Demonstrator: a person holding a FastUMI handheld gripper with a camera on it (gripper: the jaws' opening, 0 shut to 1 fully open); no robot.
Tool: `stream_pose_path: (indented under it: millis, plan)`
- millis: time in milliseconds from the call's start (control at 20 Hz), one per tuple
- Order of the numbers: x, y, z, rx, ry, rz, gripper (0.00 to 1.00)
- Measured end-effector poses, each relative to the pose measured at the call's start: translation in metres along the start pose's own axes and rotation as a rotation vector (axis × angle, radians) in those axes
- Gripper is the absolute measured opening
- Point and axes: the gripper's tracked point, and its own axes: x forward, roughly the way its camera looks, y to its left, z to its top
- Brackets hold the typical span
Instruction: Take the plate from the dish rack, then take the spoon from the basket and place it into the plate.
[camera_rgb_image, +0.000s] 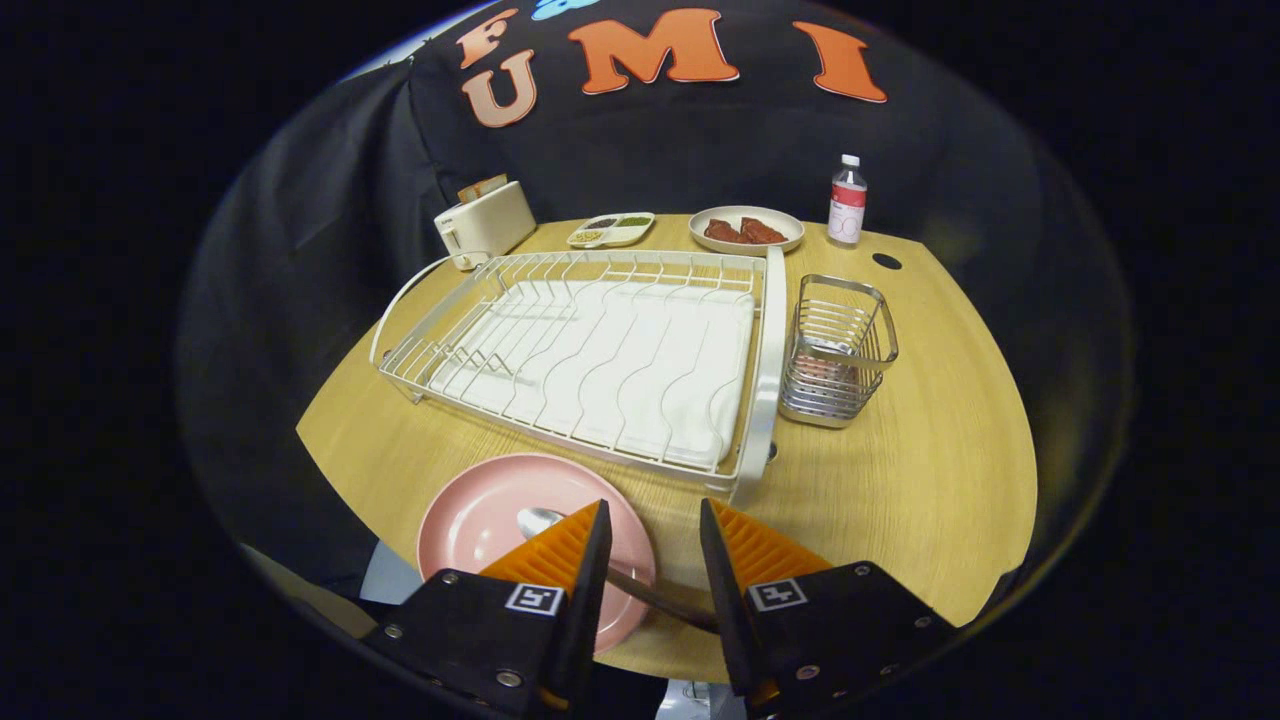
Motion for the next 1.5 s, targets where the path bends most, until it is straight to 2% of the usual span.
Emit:
stream_pose_path:
  millis: [50,250,550,750,1000,1250,1500]
  plan:
    - [-0.003,-0.001,0.004,0.001,-0.008,-0.005,0.57]
    - [-0.026,-0.005,0.039,0.006,-0.097,-0.031,0.64]
    - [-0.08,-0.017,0.136,-0.006,-0.34,-0.091,0.84]
    - [-0.107,-0.037,0.181,-0.06,-0.476,-0.208,0.88]
    - [-0.143,-0.037,0.224,-0.046,-0.607,-0.24,0.89]
    - [-0.166,-0.039,0.247,-0.052,-0.684,-0.285,0.89]
    - [-0.2,-0.03,0.278,-0.047,-0.766,-0.291,0.9]
